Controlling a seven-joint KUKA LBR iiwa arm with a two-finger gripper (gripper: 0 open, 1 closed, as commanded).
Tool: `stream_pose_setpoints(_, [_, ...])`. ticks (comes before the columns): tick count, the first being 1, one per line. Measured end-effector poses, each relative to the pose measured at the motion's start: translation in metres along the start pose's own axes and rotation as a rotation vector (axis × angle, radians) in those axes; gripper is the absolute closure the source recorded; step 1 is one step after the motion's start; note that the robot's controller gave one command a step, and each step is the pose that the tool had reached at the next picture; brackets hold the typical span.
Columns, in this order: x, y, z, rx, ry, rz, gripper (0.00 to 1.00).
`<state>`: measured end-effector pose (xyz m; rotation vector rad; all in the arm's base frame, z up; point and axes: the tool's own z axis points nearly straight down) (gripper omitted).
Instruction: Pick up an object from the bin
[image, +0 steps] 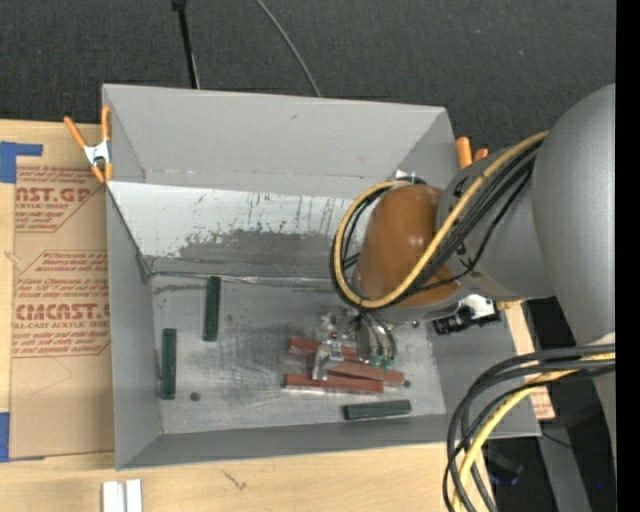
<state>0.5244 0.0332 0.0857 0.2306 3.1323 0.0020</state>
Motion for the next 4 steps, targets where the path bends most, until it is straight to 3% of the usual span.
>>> stream_pose_setpoints(1, [0.001, 0.000, -0.026, 0.001, 0.004, -0.001, 1.00])
stream_pose_setpoints(2, [-0.001, 0.001, -0.037, -0.001, -0.004, -0.001, 1.00])
stream_pose_setpoints(4, [0.001, 0.000, -0.043, 0.001, 0.006, -0.001, 1.00])
